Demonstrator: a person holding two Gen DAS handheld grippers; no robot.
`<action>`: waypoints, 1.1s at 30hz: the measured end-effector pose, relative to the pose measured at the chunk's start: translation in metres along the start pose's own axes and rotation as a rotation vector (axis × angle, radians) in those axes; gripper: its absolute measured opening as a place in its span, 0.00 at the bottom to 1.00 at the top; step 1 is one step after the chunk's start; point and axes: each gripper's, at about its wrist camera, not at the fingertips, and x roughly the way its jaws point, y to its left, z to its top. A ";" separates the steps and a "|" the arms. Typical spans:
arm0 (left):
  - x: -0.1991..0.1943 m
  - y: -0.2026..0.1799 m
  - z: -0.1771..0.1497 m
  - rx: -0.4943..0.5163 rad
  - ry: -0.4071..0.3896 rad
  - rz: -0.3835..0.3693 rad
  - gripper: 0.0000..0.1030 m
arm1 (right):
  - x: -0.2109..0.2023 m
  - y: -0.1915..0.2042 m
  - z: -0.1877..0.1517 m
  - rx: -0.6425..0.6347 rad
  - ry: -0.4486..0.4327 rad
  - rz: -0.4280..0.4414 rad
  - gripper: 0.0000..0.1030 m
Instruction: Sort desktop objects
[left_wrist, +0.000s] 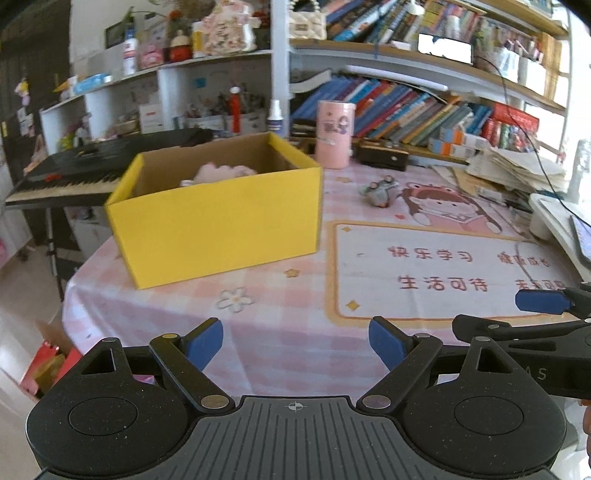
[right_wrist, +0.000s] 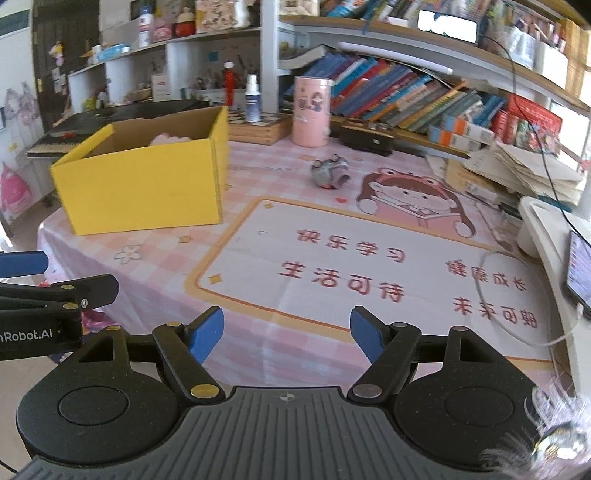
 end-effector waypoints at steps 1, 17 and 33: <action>0.002 -0.003 0.002 0.005 0.000 -0.007 0.86 | 0.000 -0.004 0.000 0.006 0.002 -0.008 0.72; 0.047 -0.055 0.030 0.051 0.030 -0.081 0.86 | 0.025 -0.066 0.015 0.056 0.044 -0.072 0.72; 0.094 -0.092 0.059 0.044 0.061 -0.074 0.86 | 0.067 -0.113 0.041 0.051 0.084 -0.053 0.72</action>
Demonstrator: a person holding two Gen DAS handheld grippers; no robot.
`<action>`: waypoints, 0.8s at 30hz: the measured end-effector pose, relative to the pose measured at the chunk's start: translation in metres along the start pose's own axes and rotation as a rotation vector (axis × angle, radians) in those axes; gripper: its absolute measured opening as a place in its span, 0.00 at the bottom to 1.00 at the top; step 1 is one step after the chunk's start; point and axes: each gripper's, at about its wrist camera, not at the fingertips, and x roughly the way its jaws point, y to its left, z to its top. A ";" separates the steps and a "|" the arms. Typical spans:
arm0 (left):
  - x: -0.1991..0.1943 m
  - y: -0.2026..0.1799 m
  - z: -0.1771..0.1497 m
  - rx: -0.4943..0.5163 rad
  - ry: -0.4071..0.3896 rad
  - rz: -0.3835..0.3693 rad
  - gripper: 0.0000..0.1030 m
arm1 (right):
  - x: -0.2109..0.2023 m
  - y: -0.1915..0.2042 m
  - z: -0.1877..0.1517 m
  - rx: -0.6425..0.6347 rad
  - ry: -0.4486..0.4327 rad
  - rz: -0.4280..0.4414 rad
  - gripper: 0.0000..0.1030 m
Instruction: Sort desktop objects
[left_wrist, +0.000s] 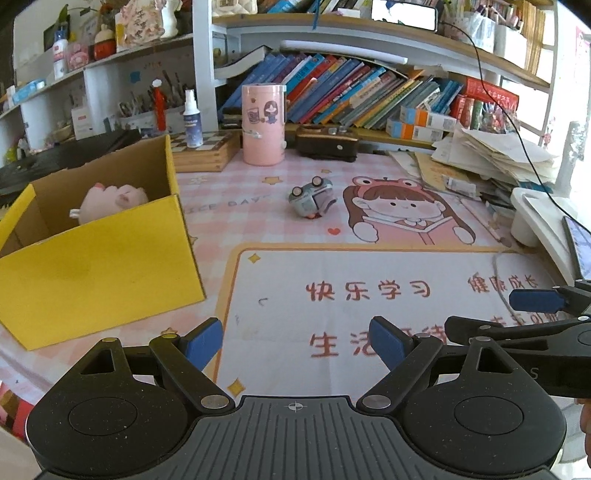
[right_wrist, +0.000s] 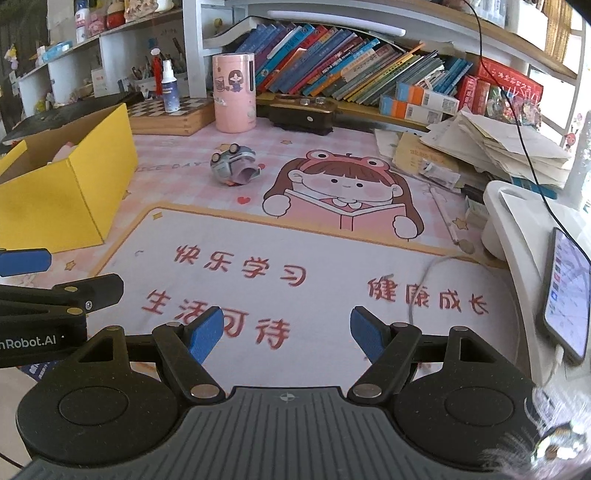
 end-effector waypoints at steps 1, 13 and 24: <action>0.003 -0.001 0.002 -0.003 0.001 0.003 0.86 | 0.003 -0.002 0.003 -0.003 0.002 0.003 0.72; 0.027 -0.018 0.022 -0.038 0.008 0.040 0.86 | 0.028 -0.026 0.026 -0.037 0.009 0.044 0.72; 0.038 -0.023 0.040 -0.073 -0.007 0.102 0.86 | 0.047 -0.042 0.048 -0.033 -0.013 0.097 0.72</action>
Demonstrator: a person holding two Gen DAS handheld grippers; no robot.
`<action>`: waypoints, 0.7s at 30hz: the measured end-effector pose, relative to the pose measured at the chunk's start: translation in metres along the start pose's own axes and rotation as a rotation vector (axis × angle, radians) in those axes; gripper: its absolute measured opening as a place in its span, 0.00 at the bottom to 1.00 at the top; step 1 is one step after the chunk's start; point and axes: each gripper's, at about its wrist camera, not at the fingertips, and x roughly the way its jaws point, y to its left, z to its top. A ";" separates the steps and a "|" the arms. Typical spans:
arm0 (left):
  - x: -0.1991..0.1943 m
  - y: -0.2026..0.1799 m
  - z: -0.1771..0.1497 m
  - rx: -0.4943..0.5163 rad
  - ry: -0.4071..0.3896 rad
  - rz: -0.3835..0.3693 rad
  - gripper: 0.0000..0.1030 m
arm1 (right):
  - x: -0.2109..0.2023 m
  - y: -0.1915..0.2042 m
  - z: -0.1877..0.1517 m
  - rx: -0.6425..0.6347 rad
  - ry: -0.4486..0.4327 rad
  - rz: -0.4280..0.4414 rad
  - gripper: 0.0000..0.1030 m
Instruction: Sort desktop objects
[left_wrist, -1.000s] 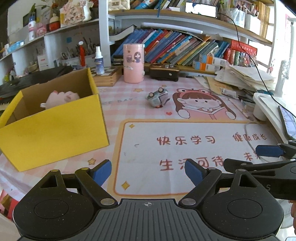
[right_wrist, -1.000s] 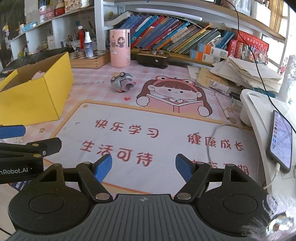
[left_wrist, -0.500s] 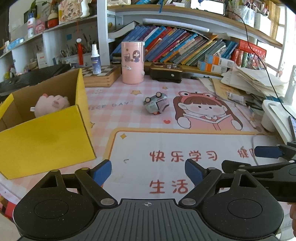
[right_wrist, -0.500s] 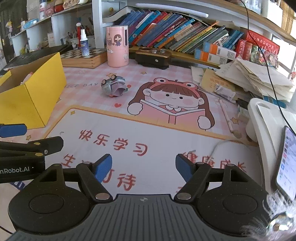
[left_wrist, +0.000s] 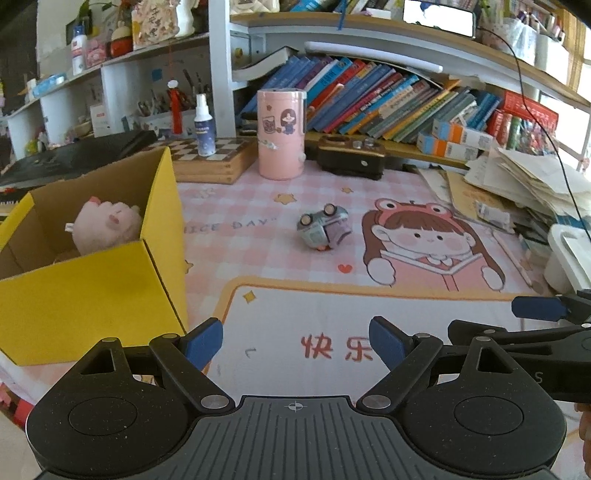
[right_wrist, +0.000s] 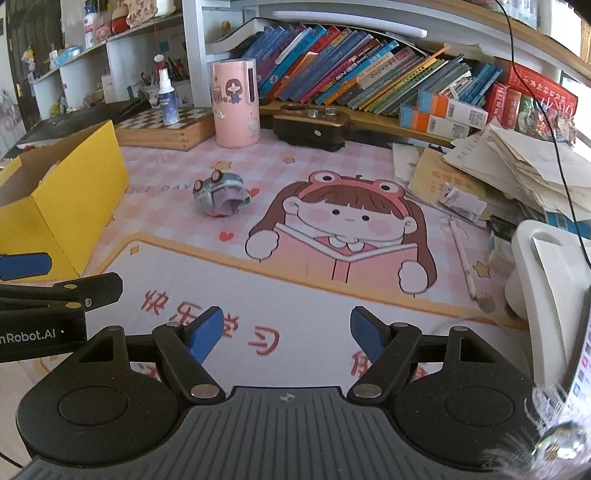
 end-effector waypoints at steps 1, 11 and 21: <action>0.001 0.000 0.002 -0.003 -0.003 0.005 0.86 | 0.001 -0.001 0.002 0.001 -0.003 0.005 0.72; 0.009 -0.003 0.016 -0.019 -0.029 0.048 0.86 | 0.015 -0.009 0.022 -0.002 -0.030 0.045 0.72; 0.024 -0.003 0.029 -0.023 -0.038 0.076 0.86 | 0.031 -0.014 0.039 0.000 -0.041 0.065 0.72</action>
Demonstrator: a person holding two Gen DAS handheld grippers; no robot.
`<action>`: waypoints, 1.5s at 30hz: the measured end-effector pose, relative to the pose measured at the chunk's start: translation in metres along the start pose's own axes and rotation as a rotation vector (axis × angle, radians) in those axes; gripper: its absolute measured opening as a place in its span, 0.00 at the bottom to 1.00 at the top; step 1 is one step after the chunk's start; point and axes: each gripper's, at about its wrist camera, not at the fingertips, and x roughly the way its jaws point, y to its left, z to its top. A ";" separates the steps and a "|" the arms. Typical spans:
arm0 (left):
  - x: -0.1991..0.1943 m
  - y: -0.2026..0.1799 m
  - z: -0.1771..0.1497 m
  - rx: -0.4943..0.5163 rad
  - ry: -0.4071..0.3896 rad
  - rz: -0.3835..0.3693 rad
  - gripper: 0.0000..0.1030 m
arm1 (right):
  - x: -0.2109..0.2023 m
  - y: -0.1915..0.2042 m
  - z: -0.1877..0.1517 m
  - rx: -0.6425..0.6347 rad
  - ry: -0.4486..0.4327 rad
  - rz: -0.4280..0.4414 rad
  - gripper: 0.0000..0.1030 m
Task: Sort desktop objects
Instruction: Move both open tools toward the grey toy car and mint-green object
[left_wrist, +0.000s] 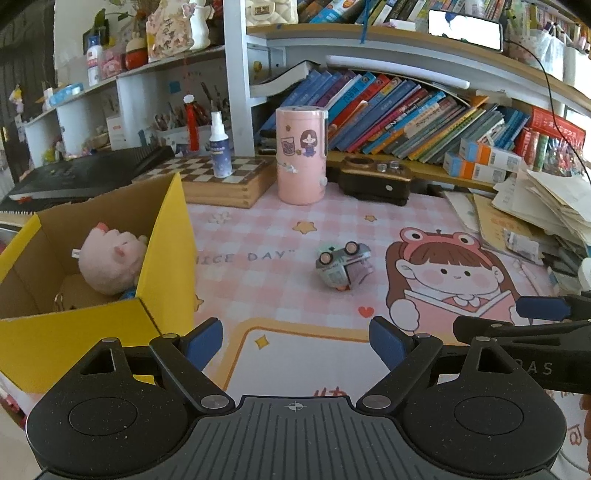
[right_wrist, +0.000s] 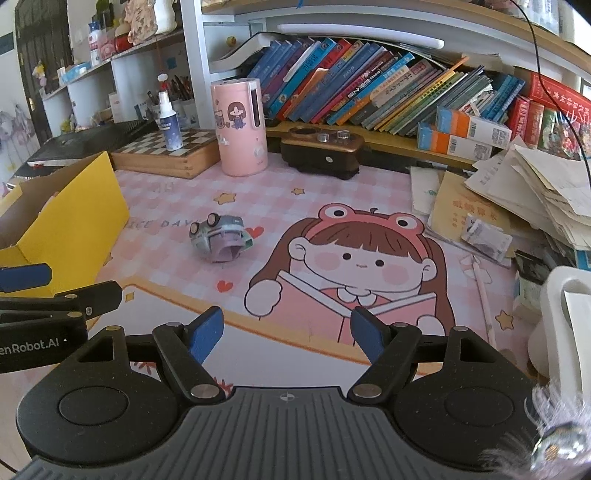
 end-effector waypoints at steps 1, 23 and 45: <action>0.002 0.000 0.001 0.000 0.000 0.002 0.86 | 0.001 0.000 0.001 -0.002 0.000 0.002 0.72; 0.040 -0.014 0.014 0.004 0.008 -0.012 0.86 | 0.026 -0.017 0.024 0.013 -0.011 -0.003 0.72; 0.124 -0.028 0.038 -0.117 0.091 -0.076 0.86 | 0.041 -0.035 0.026 0.057 0.019 -0.028 0.72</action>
